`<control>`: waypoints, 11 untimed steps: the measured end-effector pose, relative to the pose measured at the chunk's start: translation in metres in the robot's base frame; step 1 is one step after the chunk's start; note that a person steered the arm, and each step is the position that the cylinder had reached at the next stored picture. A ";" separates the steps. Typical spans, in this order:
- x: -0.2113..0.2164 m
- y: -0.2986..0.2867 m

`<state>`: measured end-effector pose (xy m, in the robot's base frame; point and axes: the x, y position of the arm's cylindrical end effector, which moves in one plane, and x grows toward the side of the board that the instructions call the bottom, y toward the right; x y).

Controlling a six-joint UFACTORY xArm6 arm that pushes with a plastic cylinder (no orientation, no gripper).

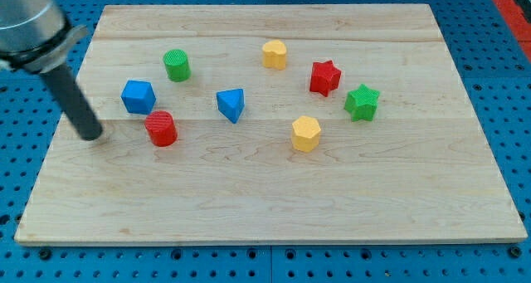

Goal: Push blue cube diagonally above red star

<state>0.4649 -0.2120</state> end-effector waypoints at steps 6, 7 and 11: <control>-0.066 0.005; -0.083 0.008; -0.092 0.080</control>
